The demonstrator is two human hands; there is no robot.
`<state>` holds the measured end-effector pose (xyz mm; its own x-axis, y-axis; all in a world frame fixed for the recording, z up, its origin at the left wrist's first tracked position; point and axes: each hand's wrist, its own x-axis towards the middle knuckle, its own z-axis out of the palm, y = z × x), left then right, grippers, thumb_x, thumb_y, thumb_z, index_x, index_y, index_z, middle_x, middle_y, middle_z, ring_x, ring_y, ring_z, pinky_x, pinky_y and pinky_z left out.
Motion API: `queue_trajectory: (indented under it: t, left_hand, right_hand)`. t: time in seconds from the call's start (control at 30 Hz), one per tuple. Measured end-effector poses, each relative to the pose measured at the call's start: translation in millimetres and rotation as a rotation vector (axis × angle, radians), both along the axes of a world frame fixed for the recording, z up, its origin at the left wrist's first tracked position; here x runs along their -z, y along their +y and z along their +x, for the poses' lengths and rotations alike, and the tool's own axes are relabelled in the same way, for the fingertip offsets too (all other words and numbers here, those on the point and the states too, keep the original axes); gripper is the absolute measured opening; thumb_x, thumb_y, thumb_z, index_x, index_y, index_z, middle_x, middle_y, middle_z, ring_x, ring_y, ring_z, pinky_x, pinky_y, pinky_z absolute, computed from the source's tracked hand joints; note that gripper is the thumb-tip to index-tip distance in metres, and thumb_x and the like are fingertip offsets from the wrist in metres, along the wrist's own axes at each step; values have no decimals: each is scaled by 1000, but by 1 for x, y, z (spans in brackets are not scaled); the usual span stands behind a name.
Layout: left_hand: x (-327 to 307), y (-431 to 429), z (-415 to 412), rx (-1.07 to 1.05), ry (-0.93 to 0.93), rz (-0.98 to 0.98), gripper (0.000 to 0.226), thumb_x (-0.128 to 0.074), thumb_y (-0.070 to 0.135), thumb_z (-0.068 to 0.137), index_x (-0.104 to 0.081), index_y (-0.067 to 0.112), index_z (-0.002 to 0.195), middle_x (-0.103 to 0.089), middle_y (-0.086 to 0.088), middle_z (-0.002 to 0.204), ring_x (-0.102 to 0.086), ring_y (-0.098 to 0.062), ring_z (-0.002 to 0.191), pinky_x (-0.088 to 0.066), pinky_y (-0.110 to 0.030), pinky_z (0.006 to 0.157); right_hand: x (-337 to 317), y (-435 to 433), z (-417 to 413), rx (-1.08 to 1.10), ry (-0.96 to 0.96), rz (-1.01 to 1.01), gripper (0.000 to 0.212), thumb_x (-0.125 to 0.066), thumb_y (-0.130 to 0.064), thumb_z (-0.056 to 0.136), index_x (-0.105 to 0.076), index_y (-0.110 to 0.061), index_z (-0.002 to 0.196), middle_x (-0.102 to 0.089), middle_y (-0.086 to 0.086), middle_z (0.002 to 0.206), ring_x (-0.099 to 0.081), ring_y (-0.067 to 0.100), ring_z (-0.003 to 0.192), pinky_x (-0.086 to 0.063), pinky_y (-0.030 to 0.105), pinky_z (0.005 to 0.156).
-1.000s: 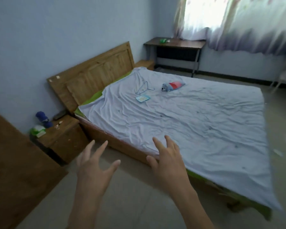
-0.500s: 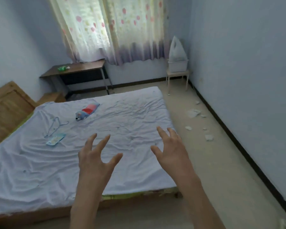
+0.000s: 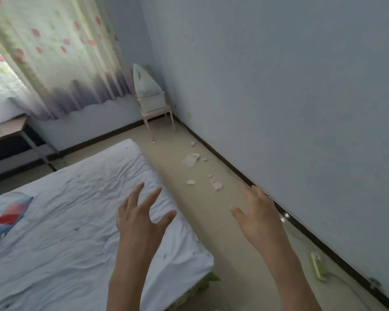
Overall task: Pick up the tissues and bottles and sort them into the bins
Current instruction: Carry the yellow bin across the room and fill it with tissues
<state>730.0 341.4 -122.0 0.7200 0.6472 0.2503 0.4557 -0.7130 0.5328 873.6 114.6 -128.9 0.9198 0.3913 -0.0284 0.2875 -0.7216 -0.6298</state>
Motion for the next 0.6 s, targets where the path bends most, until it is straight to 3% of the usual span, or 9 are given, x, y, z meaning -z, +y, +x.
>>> queue_trajectory:
  t: [0.27,0.6]
  left_hand:
    - [1,13,111,109,13,-8,78,-79,60,81,-46,52,151,-28,10,169,-26,-30,154,-28,-57,123]
    - [-5,85,262,27,-23,-13,80,-77,65,81,-43,53,152,-25,10,170,-26,-31,155,-30,-61,121]
  right_hand:
    - [-4,-9,81,83,3,-39,69,-62,-37,102,-30,-27,163,-40,8,161,-38,28,145,-36,40,116]
    - [-17,65,242,-15,-53,-24,70,-57,-41,104,-25,-31,164,-29,5,168,-29,24,152,-30,38,119]
